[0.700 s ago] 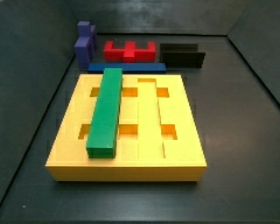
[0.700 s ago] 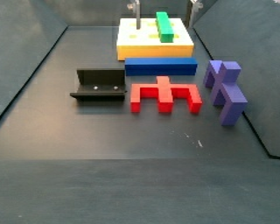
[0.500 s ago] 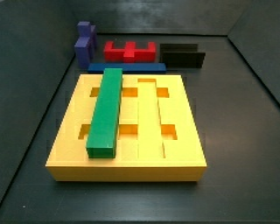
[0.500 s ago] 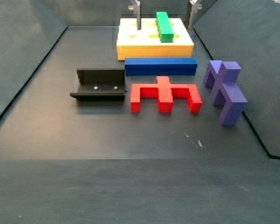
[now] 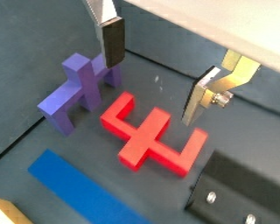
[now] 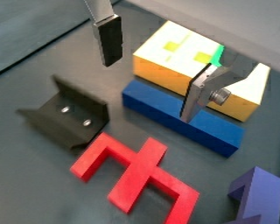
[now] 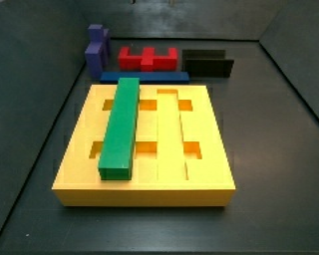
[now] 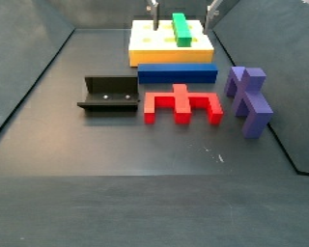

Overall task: Pick up the blue object. Move up. Move to above the board. Insert the blue object.
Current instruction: Pick up the blue object.

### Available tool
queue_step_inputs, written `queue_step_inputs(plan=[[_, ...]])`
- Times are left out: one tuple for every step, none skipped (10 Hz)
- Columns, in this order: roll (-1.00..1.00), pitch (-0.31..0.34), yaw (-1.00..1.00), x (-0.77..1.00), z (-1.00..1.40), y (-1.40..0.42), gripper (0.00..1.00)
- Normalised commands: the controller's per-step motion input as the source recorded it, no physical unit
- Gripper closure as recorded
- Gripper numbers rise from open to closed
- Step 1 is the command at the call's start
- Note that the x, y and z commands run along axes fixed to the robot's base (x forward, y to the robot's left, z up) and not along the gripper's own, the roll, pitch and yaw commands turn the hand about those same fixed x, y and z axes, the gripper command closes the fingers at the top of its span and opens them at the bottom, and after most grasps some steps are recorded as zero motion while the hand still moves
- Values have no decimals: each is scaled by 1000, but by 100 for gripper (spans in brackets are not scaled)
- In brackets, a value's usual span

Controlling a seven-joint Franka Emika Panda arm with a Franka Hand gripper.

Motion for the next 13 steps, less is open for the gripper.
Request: queue_step_inputs(plan=[[33,-70,-637,0,-486,-651,0],[31,-26,-660,0,-449,-623,0],[7,0,-720,0,-386,-537,0],[-44,-60,-894,0,-306,-209,0],[-103,-67,-937,0,-266,-94,0],[-111,-66,-963,0,-271,-49,0],[-111,-61,-963,0,-269,-51,0],[-107,-44,-920,0,-263,-109,0],[-104,-44,-926,0,-257,-103,0],[-121,-53,-914,0,-280,-94,0],[-126,-56,-914,-3,-286,-86,0],[-94,-9,-929,0,-211,-114,0],[-100,0,-923,0,-220,-111,0]])
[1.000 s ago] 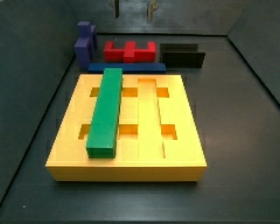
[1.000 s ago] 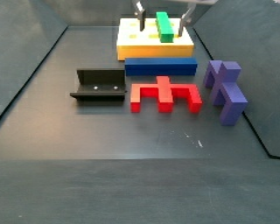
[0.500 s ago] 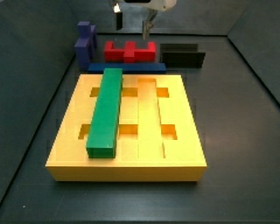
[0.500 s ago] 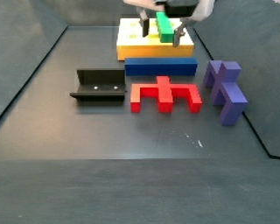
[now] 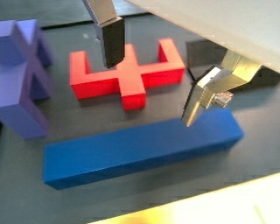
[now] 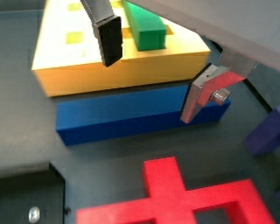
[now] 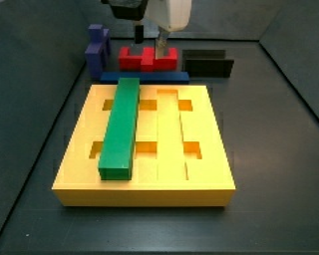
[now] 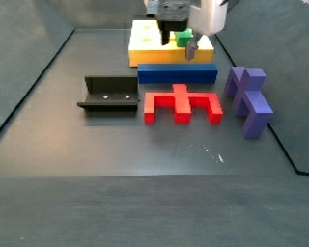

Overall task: Pick up the blue object. Move up. Move to above the board. Insert the blue object.
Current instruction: Pick up the blue object.

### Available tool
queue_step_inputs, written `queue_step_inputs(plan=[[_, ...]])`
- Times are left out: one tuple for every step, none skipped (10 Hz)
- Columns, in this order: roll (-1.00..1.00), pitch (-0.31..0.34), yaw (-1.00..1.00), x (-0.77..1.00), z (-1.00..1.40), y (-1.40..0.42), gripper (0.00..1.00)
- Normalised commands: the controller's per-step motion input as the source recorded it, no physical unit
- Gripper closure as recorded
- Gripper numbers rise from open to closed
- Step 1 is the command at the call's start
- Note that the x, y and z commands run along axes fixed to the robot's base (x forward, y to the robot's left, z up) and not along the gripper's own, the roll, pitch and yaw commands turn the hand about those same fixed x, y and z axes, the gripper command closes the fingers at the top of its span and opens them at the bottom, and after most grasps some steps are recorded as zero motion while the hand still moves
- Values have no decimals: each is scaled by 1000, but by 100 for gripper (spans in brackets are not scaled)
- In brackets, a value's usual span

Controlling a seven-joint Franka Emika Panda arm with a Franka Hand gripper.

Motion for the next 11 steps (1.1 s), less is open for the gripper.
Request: queue_step_inputs(plan=[[-113,-1,-923,0,-246,-89,0],[-110,0,-909,0,-254,-106,0],[-90,0,-909,0,-263,-120,0],[-20,10,-874,-60,-263,-83,0],[-23,1,-831,-171,-286,-26,0],[-17,0,-729,-354,-254,0,0],[41,-33,-454,-460,-149,-3,0],[184,-59,-383,-463,-120,-57,0],[191,-59,-346,-417,-143,-20,0],[161,-46,-97,-360,-189,0,0],[120,-27,0,-126,-269,-51,0]])
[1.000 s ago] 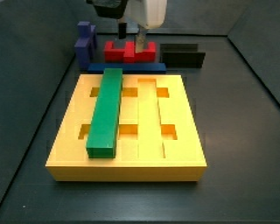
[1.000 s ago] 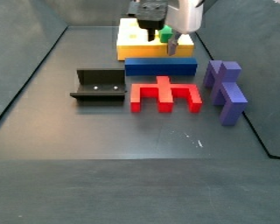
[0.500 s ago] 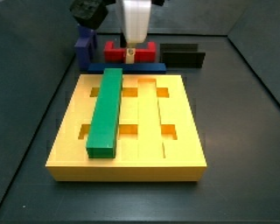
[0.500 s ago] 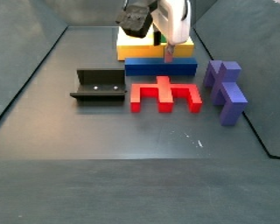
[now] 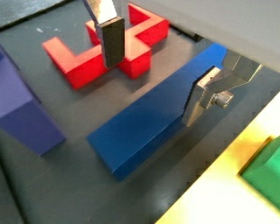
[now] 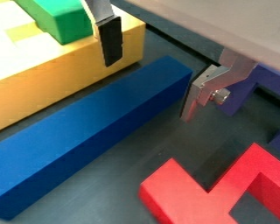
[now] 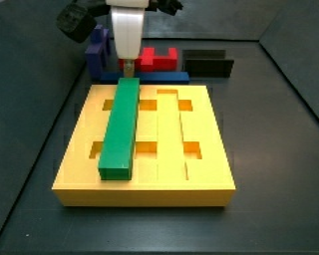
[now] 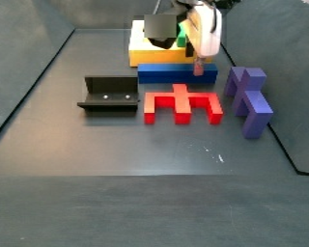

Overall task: Pick up the blue object. Move up. Move to above the board. Insert the blue object.
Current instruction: Pick up the blue object.

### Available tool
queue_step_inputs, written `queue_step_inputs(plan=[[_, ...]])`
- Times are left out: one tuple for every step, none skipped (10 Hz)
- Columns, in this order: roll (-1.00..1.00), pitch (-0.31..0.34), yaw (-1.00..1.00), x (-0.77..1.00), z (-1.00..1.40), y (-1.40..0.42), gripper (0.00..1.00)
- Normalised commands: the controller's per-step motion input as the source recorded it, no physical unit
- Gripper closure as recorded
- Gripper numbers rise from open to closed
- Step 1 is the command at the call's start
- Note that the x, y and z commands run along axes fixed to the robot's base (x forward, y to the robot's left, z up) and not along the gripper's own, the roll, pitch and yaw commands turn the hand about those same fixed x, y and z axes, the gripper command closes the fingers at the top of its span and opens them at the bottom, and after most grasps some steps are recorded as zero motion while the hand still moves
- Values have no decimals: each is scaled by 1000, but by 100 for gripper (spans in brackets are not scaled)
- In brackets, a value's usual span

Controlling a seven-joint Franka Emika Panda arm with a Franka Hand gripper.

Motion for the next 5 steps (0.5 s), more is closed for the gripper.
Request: queue_step_inputs(plan=[[93,-9,0,0,-311,-86,0],[67,0,0,111,-323,-137,0],[50,0,0,277,-186,-163,0],[63,63,0,326,-129,-126,0],[46,56,-51,189,-103,0,0]])
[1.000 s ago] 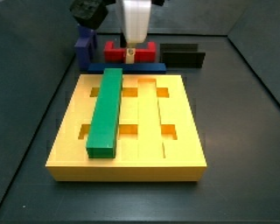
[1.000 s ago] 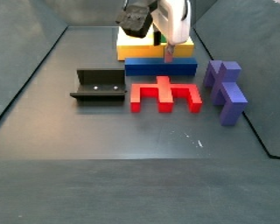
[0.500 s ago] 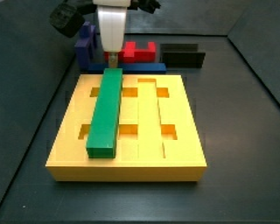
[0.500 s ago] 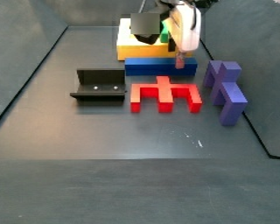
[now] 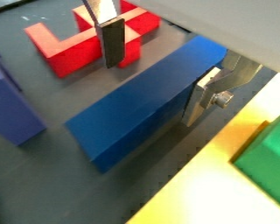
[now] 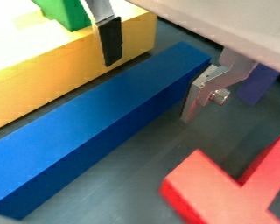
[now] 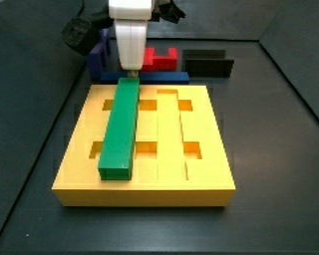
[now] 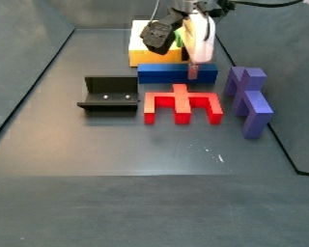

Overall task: Pick up the blue object. Move up. Move to above the board. Insert the blue object.
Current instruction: Pick up the blue object.

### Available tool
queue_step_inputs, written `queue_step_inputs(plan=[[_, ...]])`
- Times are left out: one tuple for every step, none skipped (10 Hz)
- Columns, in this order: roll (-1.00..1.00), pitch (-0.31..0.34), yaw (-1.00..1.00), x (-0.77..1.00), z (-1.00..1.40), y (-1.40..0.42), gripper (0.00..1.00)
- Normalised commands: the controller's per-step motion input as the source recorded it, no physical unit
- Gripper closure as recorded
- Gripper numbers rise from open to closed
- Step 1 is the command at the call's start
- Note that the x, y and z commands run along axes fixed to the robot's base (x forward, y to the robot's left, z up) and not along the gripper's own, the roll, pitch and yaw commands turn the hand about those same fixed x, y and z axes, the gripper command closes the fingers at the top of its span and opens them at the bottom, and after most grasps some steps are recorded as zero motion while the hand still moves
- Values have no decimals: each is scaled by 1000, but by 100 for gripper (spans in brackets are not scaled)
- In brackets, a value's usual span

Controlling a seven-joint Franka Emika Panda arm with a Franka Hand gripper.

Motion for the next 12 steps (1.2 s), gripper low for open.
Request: queue_step_inputs(plan=[[1,64,-129,143,-46,34,0],[16,27,-114,69,-143,17,0],[34,4,-154,0,-169,0,0],[43,4,-200,0,-171,0,0],[39,4,-160,0,-171,0,0],[39,3,-97,49,-174,0,0],[63,40,-17,243,-163,0,0],[57,76,-3,317,-80,0,0],[51,46,-46,160,-114,0,0],[43,20,-74,49,-171,0,0],[46,11,-123,0,-143,0,0],[1,10,-117,0,-34,0,0]])
